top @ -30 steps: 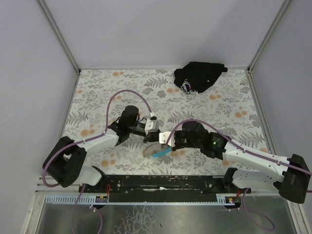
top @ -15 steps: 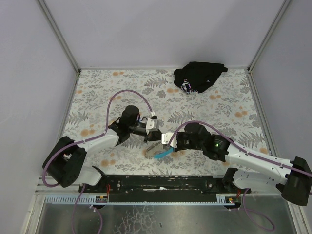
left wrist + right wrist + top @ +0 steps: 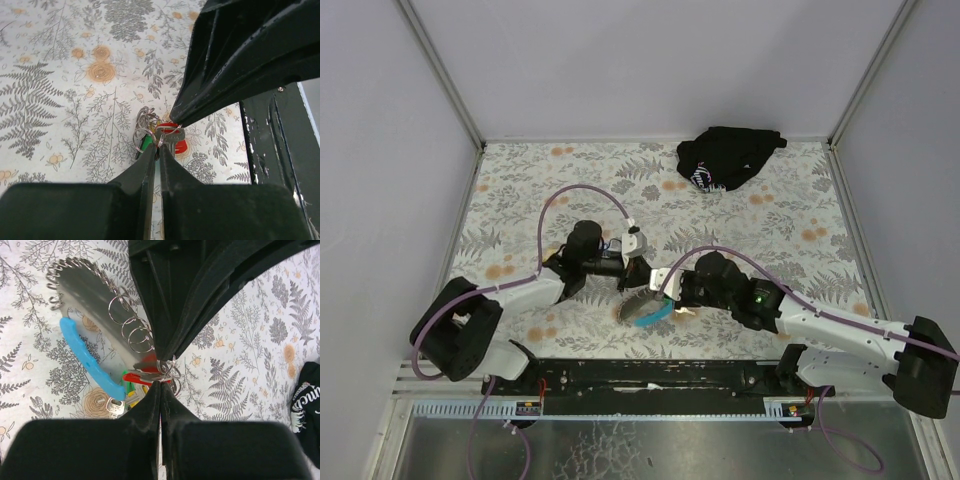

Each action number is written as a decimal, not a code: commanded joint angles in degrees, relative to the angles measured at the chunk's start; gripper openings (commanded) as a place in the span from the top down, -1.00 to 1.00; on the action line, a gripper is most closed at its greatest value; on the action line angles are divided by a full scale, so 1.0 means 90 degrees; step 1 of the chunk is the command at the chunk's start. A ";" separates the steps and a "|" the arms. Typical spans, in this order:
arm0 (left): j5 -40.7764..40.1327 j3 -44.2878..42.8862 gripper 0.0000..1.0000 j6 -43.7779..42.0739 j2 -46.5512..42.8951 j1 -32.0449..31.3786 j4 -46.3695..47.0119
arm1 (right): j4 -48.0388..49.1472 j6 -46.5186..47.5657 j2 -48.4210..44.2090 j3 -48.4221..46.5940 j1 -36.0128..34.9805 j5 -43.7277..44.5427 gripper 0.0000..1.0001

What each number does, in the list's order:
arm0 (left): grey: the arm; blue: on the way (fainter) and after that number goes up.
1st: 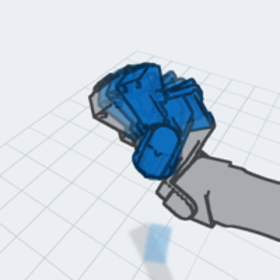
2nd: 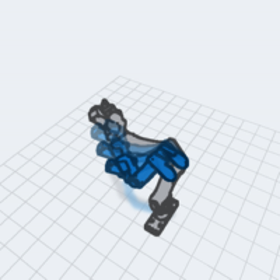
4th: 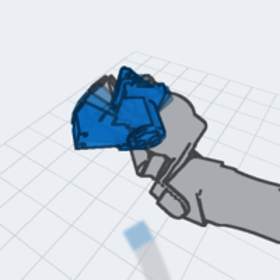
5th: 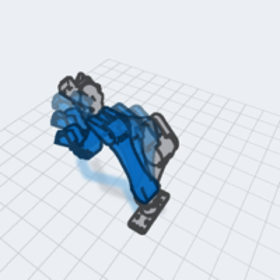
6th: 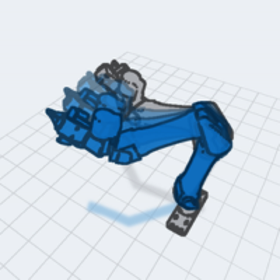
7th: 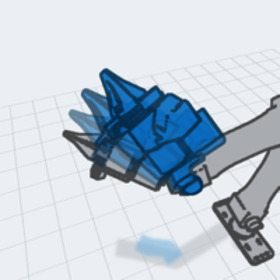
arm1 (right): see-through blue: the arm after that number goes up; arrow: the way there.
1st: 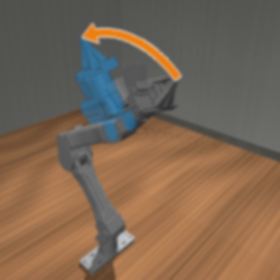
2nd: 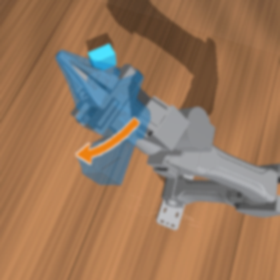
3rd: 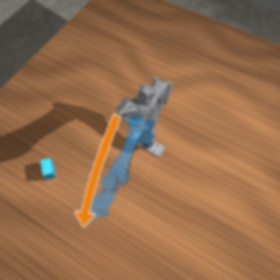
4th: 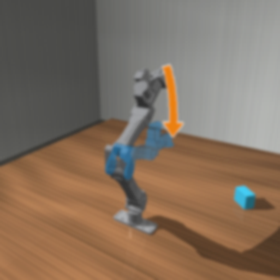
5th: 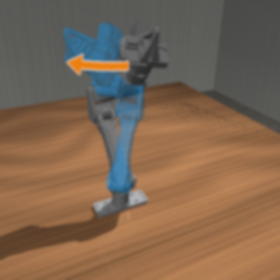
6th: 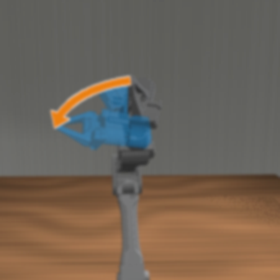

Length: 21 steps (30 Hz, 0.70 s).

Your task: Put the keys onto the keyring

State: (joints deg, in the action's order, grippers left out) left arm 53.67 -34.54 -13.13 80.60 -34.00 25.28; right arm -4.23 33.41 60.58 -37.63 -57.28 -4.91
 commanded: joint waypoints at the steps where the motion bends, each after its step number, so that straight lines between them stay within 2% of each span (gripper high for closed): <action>1: -0.0894 0.0305 1.00 0.1230 0.0097 0.0125 0.1519 | 0.0348 -0.0565 0.0151 0.0069 -0.0033 0.0494 1.00; 5: -0.0938 0.0483 1.00 0.2047 0.0328 0.0095 0.2403 | 0.0573 -0.0866 0.0364 0.0141 -0.0042 0.0828 1.00; 10: -0.1322 0.0491 1.00 0.2227 0.0567 -0.0103 0.2628 | 0.1027 -0.1196 0.0315 0.0429 -0.0035 0.0944 1.00; 21: -0.1612 -0.0015 0.92 0.2432 0.1663 -0.0361 0.3066 | 0.1424 -0.1919 -0.0297 0.0860 -0.0026 0.2491 0.57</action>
State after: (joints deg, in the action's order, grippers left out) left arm 41.36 -31.16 7.68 92.38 -36.42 46.83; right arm 4.51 20.45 62.15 -31.33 -57.28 9.72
